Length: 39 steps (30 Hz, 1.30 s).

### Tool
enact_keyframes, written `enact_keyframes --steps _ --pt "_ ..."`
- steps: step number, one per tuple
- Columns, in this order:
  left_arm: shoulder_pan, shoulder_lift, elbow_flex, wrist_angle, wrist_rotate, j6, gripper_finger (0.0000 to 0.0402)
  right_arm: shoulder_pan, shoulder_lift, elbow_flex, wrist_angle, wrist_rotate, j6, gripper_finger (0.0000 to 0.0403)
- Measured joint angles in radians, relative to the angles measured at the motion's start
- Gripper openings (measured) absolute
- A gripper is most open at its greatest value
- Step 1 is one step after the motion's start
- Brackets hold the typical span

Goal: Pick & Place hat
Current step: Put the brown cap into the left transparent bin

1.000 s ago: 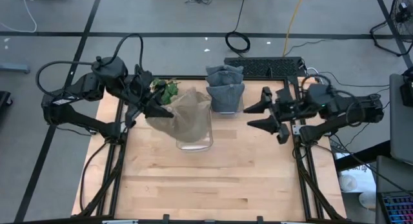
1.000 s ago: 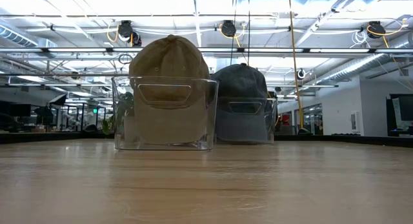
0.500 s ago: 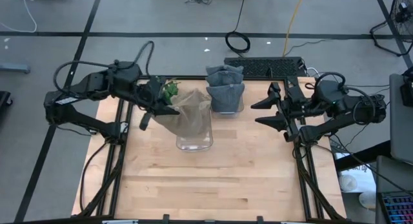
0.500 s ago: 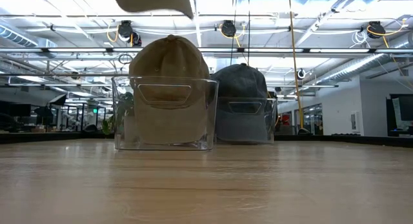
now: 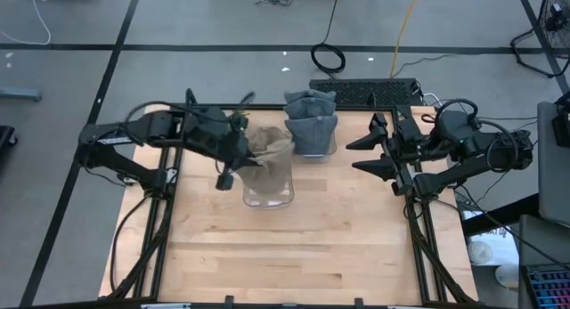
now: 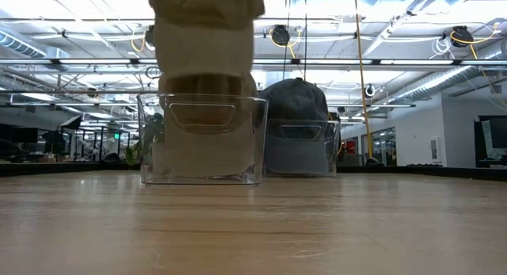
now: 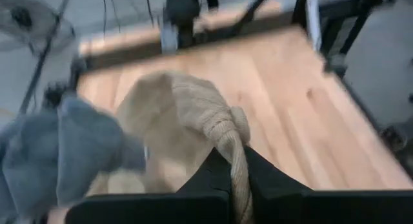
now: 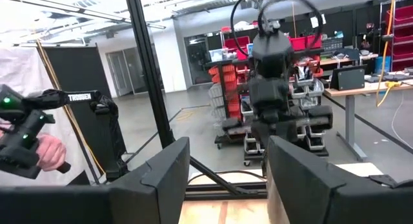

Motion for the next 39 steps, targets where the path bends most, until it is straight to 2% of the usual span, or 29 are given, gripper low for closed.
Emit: enact_keyframes --steps 8,17,20,28,39 --pt "-0.036 0.076 -0.001 -0.040 -0.107 -0.018 0.0001 0.000 0.000 0.000 0.000 0.000 0.007 0.0196" --pt "-0.035 0.150 -0.003 -0.093 -0.168 -0.103 0.0001 0.001 0.000 0.000 0.000 -0.001 0.008 0.0196" --pt "-0.035 0.151 -0.036 -0.088 -0.174 -0.106 0.0001 0.001 0.000 0.000 0.000 -0.002 0.008 0.0196" --pt "-0.036 0.100 -0.194 0.139 -0.118 -0.122 0.0001 0.003 0.000 0.000 -0.001 -0.004 0.008 0.0196" --pt "-0.035 0.076 -0.343 0.200 -0.123 -0.132 0.0001 0.003 0.000 0.000 -0.002 -0.004 0.034 0.0196"
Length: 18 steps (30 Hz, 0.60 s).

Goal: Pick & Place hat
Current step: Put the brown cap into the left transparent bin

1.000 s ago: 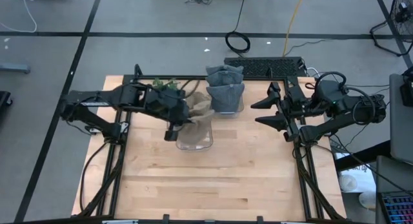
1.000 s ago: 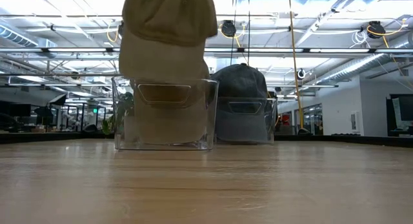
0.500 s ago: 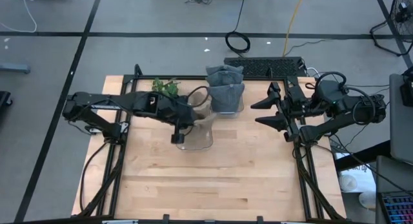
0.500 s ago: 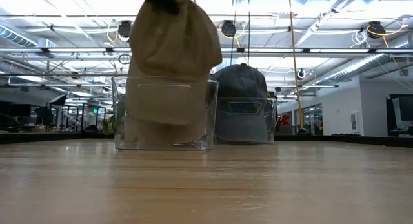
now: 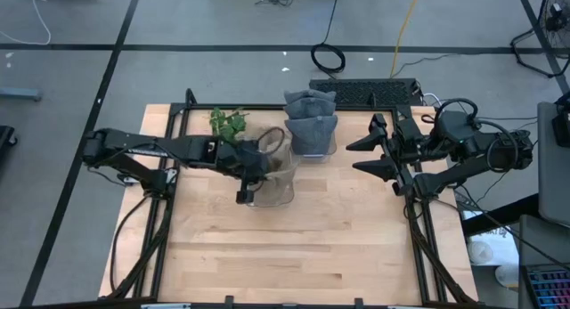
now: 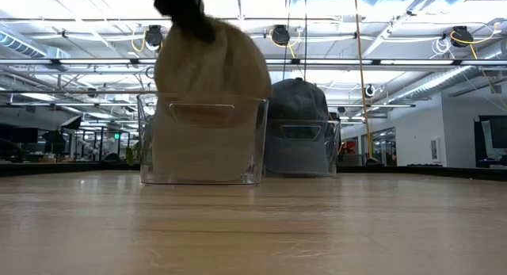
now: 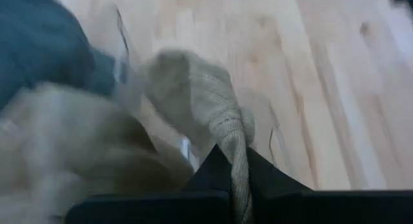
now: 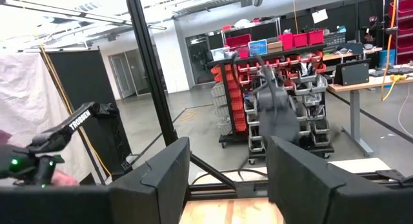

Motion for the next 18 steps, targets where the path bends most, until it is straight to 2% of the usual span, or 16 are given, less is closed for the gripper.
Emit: enact_keyframes --steps 6,9,12,18 --pt "0.003 0.000 -0.117 0.123 0.001 -0.018 0.0001 0.000 0.000 0.000 0.000 0.000 0.000 0.0196" --pt "0.015 0.002 -0.125 0.123 -0.053 -0.080 0.0005 0.000 0.000 0.000 0.000 0.000 0.004 0.0196" --pt "0.027 -0.025 -0.115 0.122 -0.089 -0.105 0.0025 0.000 0.000 0.000 -0.001 0.000 0.027 0.0196" --pt "0.036 -0.100 -0.080 0.107 -0.062 -0.099 0.0074 0.000 0.000 0.000 -0.011 0.000 0.027 0.0196"
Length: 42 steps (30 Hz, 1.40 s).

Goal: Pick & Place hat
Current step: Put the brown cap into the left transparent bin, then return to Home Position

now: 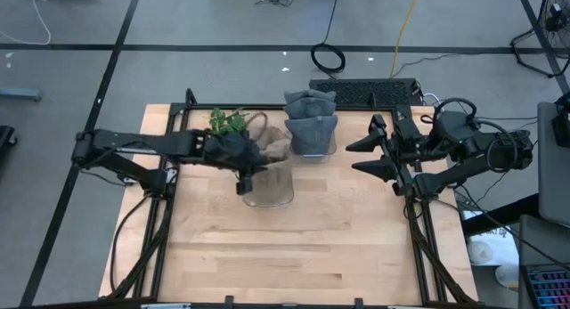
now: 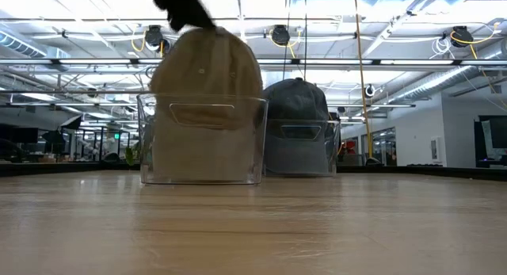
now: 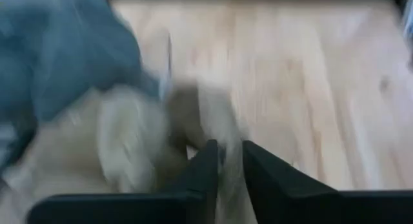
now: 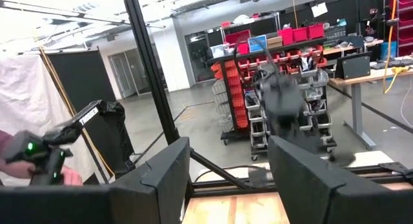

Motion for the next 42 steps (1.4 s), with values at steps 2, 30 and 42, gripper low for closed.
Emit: enact_keyframes --steps 2,30,42 --pt "0.000 -0.030 0.016 0.026 -0.004 0.002 0.0089 0.000 0.000 0.000 -0.005 0.000 0.000 0.0196" --pt "-0.077 -0.488 0.016 0.115 0.009 -0.070 0.0143 -0.003 -0.010 0.000 -0.133 0.009 -0.077 0.0196" --pt "-0.112 -0.624 -0.050 0.031 -0.010 -0.046 0.0137 0.000 -0.049 -0.258 0.119 0.005 -0.108 0.0196"
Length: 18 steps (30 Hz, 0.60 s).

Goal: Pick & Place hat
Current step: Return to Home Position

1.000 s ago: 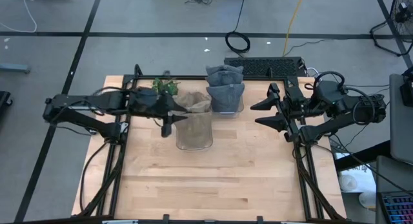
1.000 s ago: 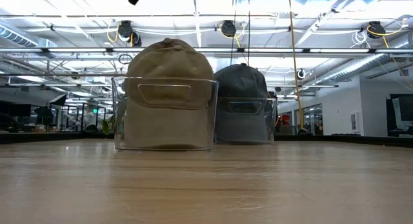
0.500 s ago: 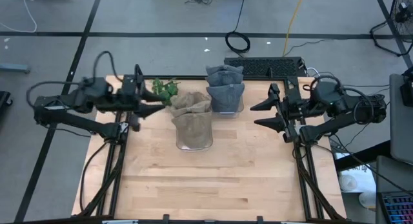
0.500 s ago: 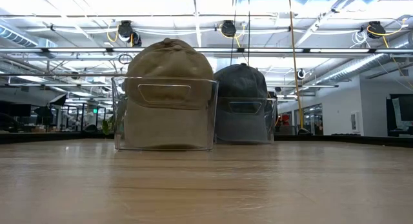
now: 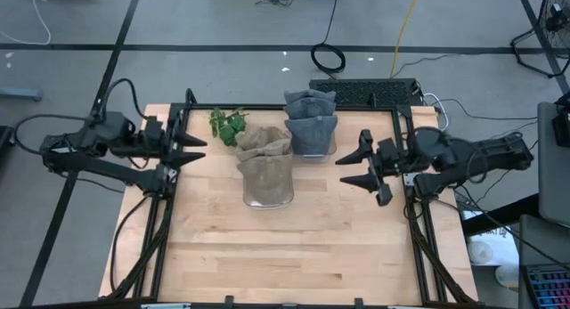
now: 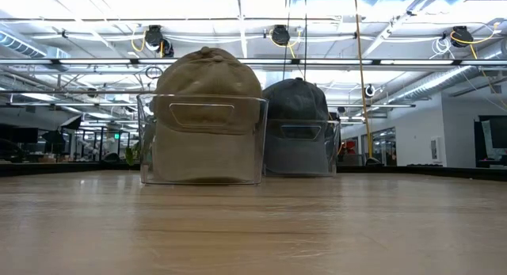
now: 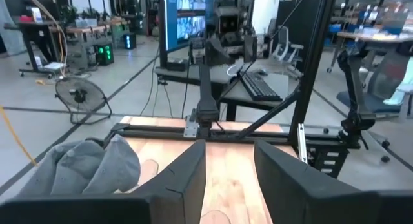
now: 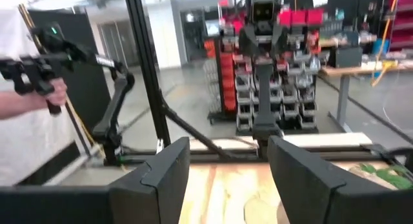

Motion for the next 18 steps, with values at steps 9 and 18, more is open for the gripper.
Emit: enact_keyframes --steps 9,18 --pt "-0.002 -0.167 -0.311 0.234 -0.007 -0.031 0.0149 0.000 -0.075 -0.390 0.467 0.004 0.042 0.0196" --pt "-0.014 -0.303 -0.593 0.440 -0.017 -0.058 0.0137 0.000 -0.082 -0.695 0.862 0.029 0.100 0.0196"
